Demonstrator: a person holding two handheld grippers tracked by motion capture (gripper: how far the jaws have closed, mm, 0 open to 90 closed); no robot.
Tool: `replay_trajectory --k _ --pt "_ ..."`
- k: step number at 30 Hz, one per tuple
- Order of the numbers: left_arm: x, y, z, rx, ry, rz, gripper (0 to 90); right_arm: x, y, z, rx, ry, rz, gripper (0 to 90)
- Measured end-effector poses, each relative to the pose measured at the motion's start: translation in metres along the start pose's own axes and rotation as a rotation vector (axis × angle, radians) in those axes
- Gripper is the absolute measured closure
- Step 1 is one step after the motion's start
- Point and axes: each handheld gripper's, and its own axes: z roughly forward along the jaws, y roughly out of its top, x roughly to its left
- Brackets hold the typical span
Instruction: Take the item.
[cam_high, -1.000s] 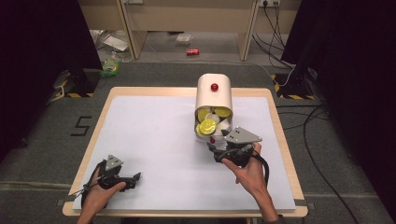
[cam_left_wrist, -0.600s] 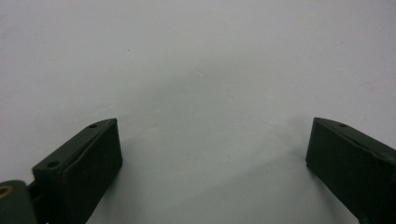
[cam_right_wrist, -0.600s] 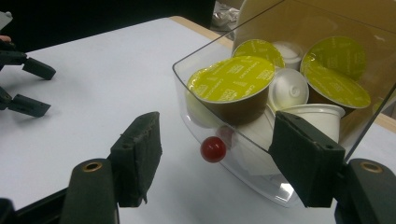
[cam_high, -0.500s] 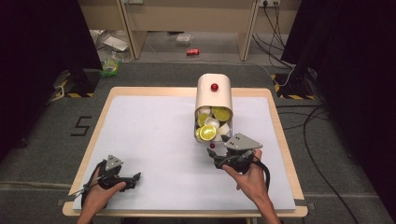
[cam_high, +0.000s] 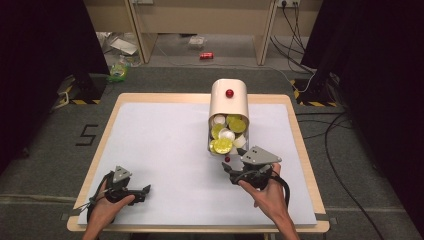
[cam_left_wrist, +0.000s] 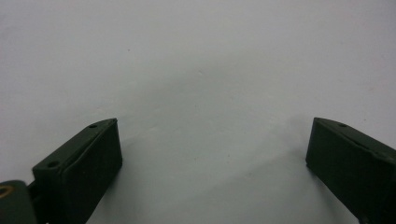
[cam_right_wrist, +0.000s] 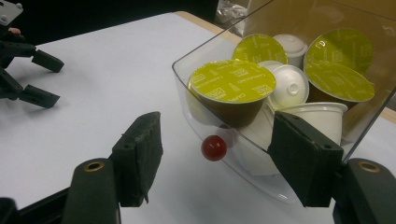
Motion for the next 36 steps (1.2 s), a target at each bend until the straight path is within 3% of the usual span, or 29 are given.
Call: replay_trajectory --k 6,20,36 --pt "0.0 0.0 0.0 0.0 0.0 0.0 2.8 0.0 -0.001 -0.001 -0.007 0.002 0.016 33.8" --pt "0.0 0.0 0.0 0.001 0.0 0.001 2.8 -0.005 0.009 -0.006 -0.07 -0.046 0.058 30.0" --pt "0.0 0.0 0.0 0.001 0.0 0.0 2.8 -0.002 0.028 0.015 -0.079 -0.047 0.06 26.2"
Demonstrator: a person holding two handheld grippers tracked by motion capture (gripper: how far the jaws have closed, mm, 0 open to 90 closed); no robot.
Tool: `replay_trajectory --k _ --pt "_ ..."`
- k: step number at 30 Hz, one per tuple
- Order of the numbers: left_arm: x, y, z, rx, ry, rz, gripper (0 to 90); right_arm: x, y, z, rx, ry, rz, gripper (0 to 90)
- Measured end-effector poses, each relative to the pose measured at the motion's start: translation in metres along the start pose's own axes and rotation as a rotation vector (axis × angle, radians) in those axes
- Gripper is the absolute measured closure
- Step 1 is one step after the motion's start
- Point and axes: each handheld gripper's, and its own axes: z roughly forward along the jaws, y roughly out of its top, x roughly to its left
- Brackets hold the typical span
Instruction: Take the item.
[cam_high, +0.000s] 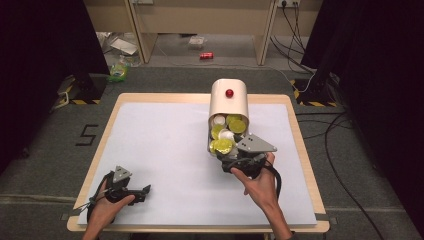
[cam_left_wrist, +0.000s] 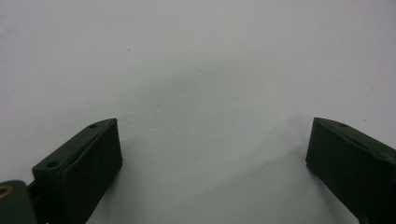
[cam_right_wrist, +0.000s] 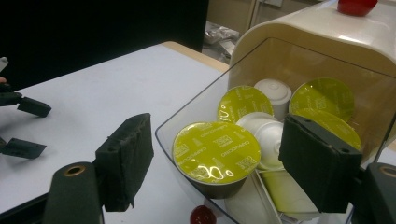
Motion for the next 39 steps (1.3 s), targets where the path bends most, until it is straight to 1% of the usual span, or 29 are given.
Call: replay_trajectory --k 2,6,8,17,23,27,31,36,39 --pt "0.0 0.0 0.0 0.0 0.0 0.0 2.8 -0.001 0.0 0.001 0.001 -0.004 -0.004 26.0" --pt "0.0 0.0 0.0 0.0 0.0 0.0 2.8 -0.003 0.001 0.009 0.01 -0.012 0.013 25.7" --pt "0.0 0.0 0.0 -0.001 0.0 0.0 2.8 -0.003 0.001 0.012 0.013 -0.013 0.005 25.4" --pt "0.0 0.0 0.0 0.0 0.0 0.0 2.8 -0.001 0.001 0.025 0.044 -0.028 0.006 25.2" --pt "0.0 0.0 0.0 0.0 0.0 0.0 2.8 -0.003 0.0 0.029 0.059 -0.039 0.006 25.5" --pt "0.0 0.0 0.0 -0.001 0.0 0.0 2.8 -0.003 0.0 0.031 0.063 -0.036 0.006 25.8" --pt "0.0 0.0 0.0 -0.001 0.0 0.0 2.8 -0.002 -0.002 0.033 0.077 -0.035 -0.001 28.0" --pt "0.0 0.0 0.0 0.0 0.0 0.0 2.8 -0.002 -0.002 0.033 0.077 -0.029 0.004 30.7" --pt "0.0 0.0 0.0 -0.001 0.0 -0.001 2.8 -0.003 -0.003 0.034 0.084 -0.019 0.01 36.4"
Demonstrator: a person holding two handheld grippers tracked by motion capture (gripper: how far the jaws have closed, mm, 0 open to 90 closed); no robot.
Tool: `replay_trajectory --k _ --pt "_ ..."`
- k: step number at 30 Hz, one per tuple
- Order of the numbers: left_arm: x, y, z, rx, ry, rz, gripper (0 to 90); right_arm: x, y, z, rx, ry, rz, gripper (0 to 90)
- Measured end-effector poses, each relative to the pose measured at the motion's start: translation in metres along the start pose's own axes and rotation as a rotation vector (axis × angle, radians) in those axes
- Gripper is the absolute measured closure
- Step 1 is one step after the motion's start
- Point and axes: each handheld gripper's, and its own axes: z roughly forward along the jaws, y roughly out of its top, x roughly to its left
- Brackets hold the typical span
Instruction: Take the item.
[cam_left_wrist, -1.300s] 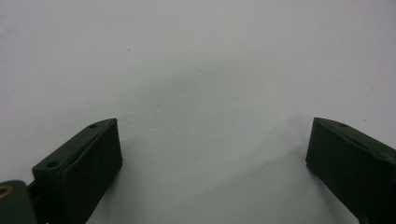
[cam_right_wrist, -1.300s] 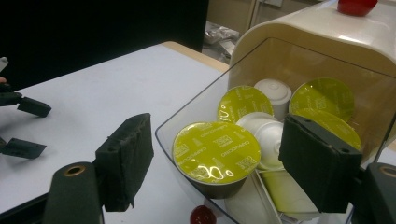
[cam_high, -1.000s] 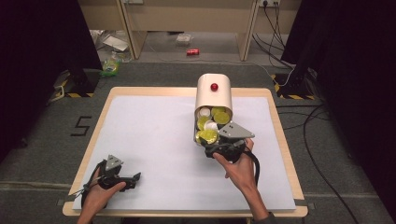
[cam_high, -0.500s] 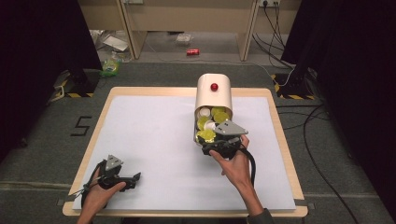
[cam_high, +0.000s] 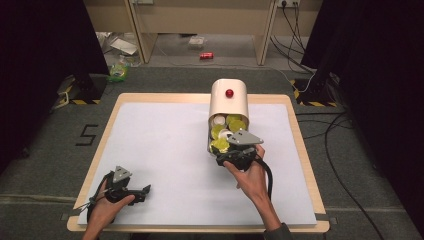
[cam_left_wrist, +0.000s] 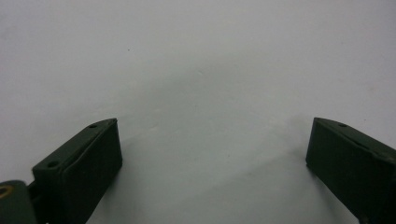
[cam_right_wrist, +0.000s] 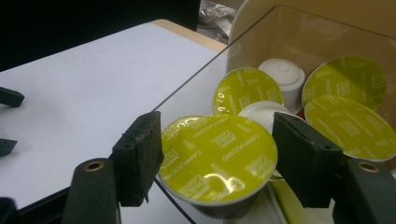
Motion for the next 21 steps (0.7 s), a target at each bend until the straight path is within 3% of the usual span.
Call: replay_trajectory --k 4,15,18,21 --pt "0.0 0.0 0.0 0.0 0.0 0.0 2.8 -0.003 -0.002 0.0 0.0 0.03 0.029 39.7" --pt "0.0 0.0 0.0 0.0 0.001 0.001 2.8 -0.003 0.001 -0.004 -0.017 0.025 0.032 42.1" --pt "0.0 0.0 0.0 0.0 0.001 0.0 2.8 -0.006 0.004 -0.01 -0.063 0.012 0.033 55.0" --pt "0.0 0.0 0.0 0.001 0.0 0.001 2.8 -0.008 0.005 -0.013 -0.069 0.017 0.037 56.9"
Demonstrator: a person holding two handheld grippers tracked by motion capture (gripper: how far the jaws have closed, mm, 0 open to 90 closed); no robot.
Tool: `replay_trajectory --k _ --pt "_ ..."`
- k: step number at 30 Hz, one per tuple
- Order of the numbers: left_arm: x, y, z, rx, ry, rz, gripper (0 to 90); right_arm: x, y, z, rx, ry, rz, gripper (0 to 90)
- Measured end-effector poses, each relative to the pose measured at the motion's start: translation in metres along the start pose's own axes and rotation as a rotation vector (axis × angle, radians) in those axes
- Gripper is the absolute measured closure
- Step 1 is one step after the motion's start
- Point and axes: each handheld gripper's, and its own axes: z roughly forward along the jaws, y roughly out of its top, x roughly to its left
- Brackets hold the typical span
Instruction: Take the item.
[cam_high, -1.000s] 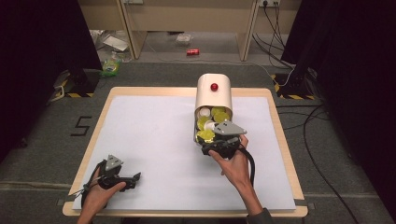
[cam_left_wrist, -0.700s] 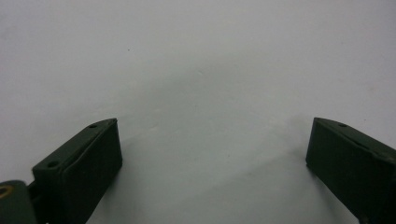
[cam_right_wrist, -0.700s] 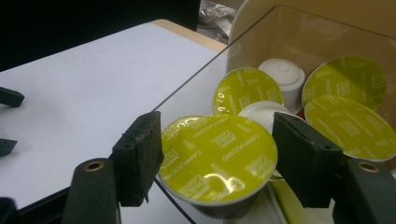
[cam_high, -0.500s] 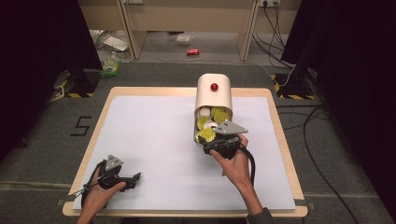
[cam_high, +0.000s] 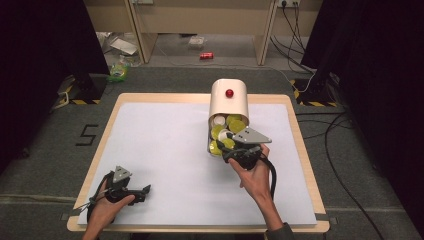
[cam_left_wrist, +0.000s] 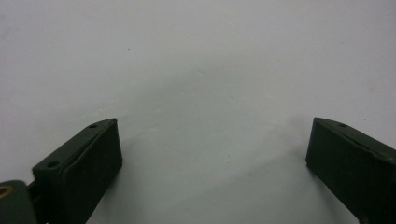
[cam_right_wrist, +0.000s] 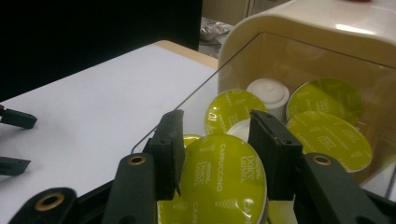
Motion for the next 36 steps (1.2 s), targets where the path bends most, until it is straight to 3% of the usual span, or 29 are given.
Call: replay_trajectory --k 4,9,15,19,27,32,36 --pt "0.0 0.0 0.0 -0.001 0.001 0.0 2.8 -0.002 -0.001 -0.001 0.016 0.001 0.006 53.5" --pt "0.0 0.0 0.0 -0.001 0.0 -0.001 2.8 0.004 -0.002 0.005 0.063 0.006 -0.032 39.2" --pt "0.0 0.0 0.0 0.0 0.0 0.0 2.8 0.008 -0.003 0.009 0.098 -0.025 -0.072 36.1" --pt "0.0 0.0 0.0 0.0 0.0 0.0 2.8 0.005 -0.004 0.008 0.106 -0.026 -0.052 32.4" --pt "0.0 0.0 0.0 0.0 0.0 0.0 2.8 0.001 -0.004 0.006 0.111 -0.069 -0.072 35.8" --pt "0.0 0.0 0.0 0.0 0.0 0.0 2.8 0.002 -0.006 0.01 0.126 -0.044 -0.049 36.5" --pt "0.0 0.0 0.0 0.0 0.0 -0.001 2.8 -0.002 -0.008 0.011 0.123 0.004 -0.002 41.3"
